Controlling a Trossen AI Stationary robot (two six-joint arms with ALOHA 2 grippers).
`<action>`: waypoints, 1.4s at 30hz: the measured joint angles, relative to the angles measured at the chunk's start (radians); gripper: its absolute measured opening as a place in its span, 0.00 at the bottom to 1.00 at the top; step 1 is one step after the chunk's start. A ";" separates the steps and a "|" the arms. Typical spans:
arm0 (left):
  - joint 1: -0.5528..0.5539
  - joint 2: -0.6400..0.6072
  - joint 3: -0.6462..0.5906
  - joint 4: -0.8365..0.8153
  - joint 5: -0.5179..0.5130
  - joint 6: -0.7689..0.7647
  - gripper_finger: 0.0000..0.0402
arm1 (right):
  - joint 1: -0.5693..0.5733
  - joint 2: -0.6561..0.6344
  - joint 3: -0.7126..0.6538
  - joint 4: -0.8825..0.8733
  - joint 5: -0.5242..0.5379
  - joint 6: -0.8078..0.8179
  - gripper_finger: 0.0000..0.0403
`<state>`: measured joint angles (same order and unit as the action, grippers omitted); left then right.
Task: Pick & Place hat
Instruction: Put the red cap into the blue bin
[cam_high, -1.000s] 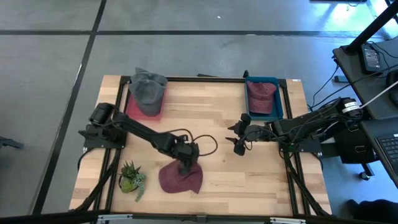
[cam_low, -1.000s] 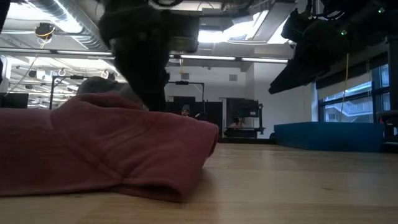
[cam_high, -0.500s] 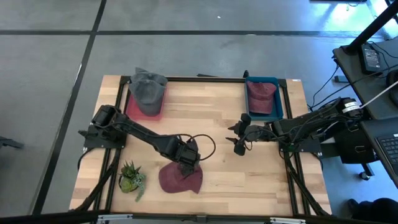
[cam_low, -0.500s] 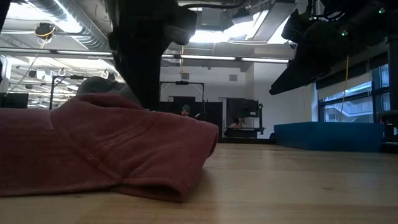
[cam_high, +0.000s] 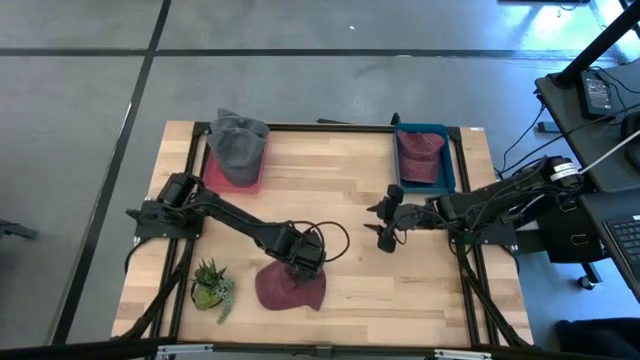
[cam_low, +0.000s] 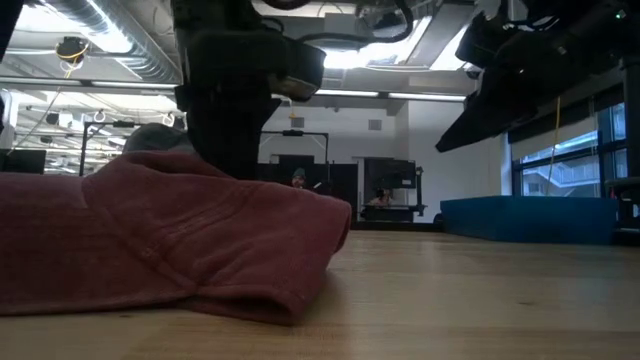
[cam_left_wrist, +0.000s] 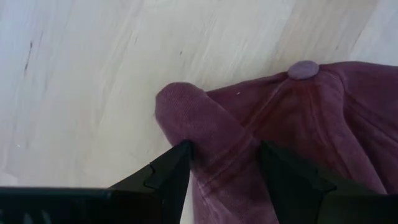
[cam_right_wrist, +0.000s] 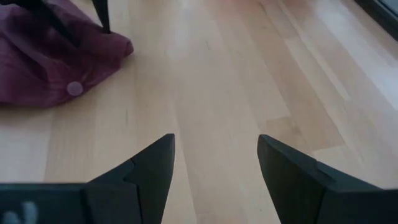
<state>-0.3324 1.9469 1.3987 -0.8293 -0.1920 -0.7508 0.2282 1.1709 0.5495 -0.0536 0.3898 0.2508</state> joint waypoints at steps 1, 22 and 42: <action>0.001 0.000 0.000 0.001 0.002 -0.008 0.46 | 0.003 0.000 0.000 0.000 0.000 0.000 0.57; 0.063 0.000 -0.018 0.004 0.106 0.056 0.12 | 0.009 0.000 0.000 0.000 0.001 0.023 0.57; 0.182 -0.183 -0.016 0.207 -0.067 0.267 0.01 | 0.007 -0.013 0.000 0.048 -0.106 0.171 0.57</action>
<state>-0.1506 1.7639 1.3823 -0.6225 -0.2586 -0.4842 0.2356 1.1580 0.5495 -0.0059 0.2840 0.4216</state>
